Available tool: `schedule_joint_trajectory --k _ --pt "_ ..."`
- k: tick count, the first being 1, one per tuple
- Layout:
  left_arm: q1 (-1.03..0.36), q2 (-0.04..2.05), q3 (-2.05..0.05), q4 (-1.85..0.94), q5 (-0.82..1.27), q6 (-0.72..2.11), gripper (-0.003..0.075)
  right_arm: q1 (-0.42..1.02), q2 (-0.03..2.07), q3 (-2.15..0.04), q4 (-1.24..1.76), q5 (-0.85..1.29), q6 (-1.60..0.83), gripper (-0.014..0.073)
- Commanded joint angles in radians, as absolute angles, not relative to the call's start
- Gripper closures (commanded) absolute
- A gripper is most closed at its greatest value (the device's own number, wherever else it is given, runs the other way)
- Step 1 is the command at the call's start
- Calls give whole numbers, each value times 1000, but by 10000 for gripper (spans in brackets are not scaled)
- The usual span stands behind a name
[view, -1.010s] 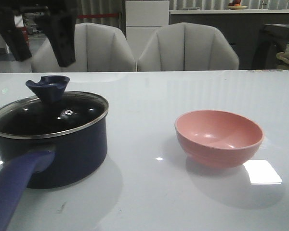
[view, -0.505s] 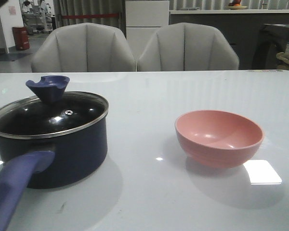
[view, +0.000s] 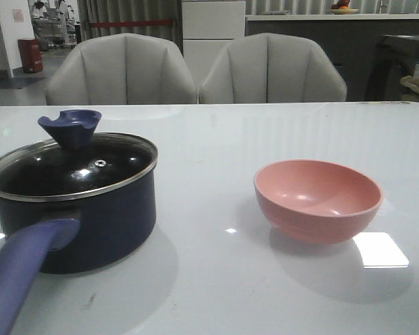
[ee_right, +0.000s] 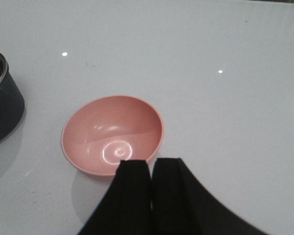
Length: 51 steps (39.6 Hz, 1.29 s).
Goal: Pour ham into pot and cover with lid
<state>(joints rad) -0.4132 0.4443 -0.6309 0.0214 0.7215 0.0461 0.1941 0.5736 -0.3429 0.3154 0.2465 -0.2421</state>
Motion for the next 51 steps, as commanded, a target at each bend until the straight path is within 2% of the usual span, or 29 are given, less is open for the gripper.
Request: schedule_joint_trajectory --k 1,7,17,20,42,47,51 --pt "-419 334 -583 20 616 38 137 196 572 -371 320 177 -247 447" --pt "-419 166 -484 11 597 38 244 196 572 -371 320 177 -247 447" --pt "-419 42 -418 -92 600 38 619 196 572 -371 320 177 -247 447" --pt "-419 42 -418 -92 585 38 595 196 572 -371 320 177 -247 447" --pt "-419 42 -418 -92 578 38 596 196 572 -371 320 177 -247 447" --pt "-390 42 -374 -81 469 38 596 196 572 -371 320 177 -247 447" --pt "-298 42 -294 -81 320 38 596 196 572 -371 320 177 -247 447"
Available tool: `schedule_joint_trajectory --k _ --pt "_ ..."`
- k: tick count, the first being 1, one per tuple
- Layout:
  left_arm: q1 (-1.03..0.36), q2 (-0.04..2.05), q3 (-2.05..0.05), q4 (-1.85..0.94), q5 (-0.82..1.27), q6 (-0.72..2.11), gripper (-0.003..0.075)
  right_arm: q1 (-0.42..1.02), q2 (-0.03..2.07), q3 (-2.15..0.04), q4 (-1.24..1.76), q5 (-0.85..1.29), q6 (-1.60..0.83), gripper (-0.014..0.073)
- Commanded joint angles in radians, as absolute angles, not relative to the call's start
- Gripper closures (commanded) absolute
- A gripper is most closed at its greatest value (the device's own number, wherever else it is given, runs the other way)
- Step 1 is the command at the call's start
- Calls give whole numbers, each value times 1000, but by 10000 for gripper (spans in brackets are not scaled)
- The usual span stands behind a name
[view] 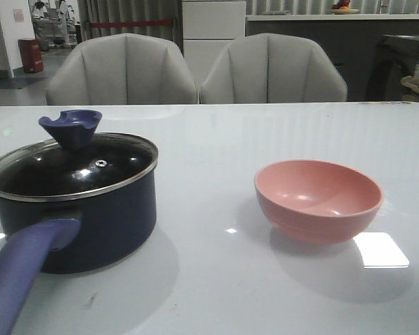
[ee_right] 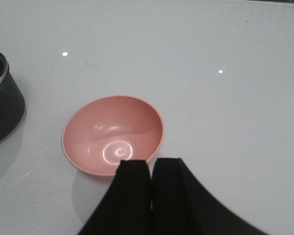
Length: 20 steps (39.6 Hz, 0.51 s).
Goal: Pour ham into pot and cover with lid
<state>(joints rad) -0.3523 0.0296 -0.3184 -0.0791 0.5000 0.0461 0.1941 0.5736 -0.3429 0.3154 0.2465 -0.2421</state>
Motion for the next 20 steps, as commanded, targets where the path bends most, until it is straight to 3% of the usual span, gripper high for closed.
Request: schedule_joint_trajectory --k 1,11,20 --pt "-276 40 -267 -81 277 38 596 196 572 -371 320 177 -247 447" --pt "-75 -22 -55 -67 80 9 596 196 572 -371 320 177 -247 447" --pt "-27 -29 28 22 6 -109 596 196 572 -371 320 177 -247 447"
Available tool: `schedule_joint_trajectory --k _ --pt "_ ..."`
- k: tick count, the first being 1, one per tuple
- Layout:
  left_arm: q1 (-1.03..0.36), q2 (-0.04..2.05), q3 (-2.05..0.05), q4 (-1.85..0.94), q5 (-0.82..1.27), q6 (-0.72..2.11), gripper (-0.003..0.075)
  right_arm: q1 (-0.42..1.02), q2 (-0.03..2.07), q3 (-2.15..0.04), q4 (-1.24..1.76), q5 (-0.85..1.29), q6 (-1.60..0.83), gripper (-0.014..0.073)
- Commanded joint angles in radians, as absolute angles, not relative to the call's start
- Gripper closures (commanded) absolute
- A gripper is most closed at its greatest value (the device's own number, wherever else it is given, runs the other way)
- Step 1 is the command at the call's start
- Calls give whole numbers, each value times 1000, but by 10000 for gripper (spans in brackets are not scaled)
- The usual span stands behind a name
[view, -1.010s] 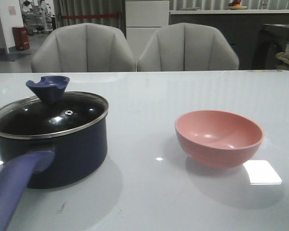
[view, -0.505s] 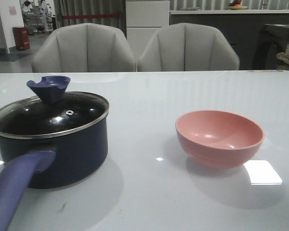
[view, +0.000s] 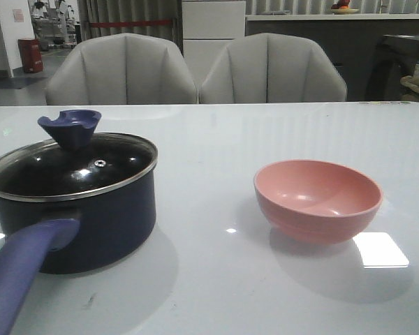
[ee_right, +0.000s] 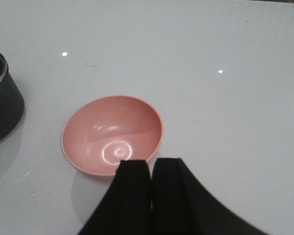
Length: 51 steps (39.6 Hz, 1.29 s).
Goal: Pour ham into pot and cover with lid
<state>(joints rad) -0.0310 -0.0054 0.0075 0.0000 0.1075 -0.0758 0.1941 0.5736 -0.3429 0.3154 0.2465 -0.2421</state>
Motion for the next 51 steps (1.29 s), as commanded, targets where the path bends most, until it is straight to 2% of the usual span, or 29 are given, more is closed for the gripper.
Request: schedule_joint_trajectory --k 1,47,51 --pt "-29 -29 33 22 6 -109 596 196 572 -371 320 177 -247 447" --pt "-36 -27 37 22 17 -109 596 209 572 -371 319 175 -247 447" --pt "-36 -27 37 22 17 -109 596 206 547 -360 242 136 -247 447"
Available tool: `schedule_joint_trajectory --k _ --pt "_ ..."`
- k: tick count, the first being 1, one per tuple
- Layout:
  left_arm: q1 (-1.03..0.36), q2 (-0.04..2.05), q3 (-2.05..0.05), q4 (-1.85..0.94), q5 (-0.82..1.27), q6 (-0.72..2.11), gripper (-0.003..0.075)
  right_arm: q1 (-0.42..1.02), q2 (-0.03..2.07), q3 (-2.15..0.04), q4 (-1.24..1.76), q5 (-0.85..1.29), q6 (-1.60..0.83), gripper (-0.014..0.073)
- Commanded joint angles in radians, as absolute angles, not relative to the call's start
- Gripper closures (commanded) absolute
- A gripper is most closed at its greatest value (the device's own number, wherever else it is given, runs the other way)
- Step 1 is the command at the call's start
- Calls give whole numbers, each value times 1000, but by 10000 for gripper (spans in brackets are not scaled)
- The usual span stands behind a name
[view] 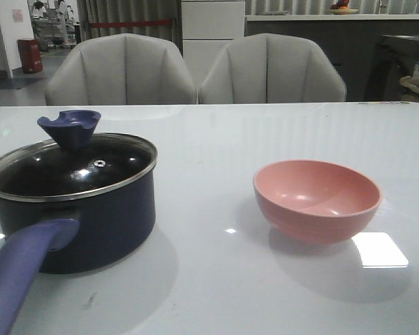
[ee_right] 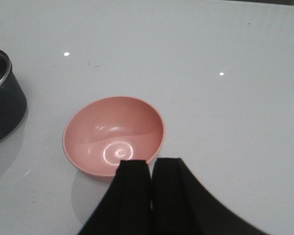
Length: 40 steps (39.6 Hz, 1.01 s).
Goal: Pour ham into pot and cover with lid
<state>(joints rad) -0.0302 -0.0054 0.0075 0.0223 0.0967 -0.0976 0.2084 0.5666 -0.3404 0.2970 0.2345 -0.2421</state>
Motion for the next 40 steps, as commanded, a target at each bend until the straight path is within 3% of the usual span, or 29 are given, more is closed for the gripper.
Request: schedule_joint_trajectory --k 1,9,22,40 --pt "-36 -27 37 22 17 -109 596 206 535 -350 222 126 -244 447" --pt "-36 -27 37 22 17 -109 596 199 318 -212 49 38 -138 447" --pt "-36 -27 37 22 17 -109 596 65 -28 -3 -69 42 99 447" --pt "-36 -27 37 22 17 -109 596 58 -27 37 -68 0 115 447"
